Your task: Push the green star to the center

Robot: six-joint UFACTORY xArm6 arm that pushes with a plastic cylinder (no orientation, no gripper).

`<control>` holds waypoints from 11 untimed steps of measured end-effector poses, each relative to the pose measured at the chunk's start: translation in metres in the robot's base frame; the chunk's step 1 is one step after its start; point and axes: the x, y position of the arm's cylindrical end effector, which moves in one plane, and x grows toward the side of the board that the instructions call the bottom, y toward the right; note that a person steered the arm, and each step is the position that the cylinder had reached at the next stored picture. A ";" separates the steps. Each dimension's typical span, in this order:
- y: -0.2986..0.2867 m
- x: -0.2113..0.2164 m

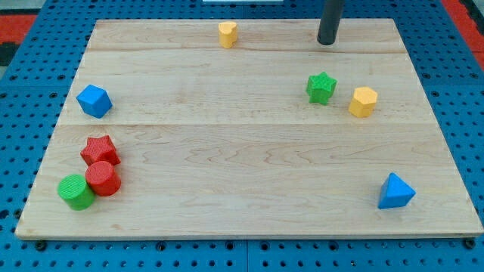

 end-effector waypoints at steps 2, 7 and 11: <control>0.000 -0.016; -0.033 0.129; -0.140 0.175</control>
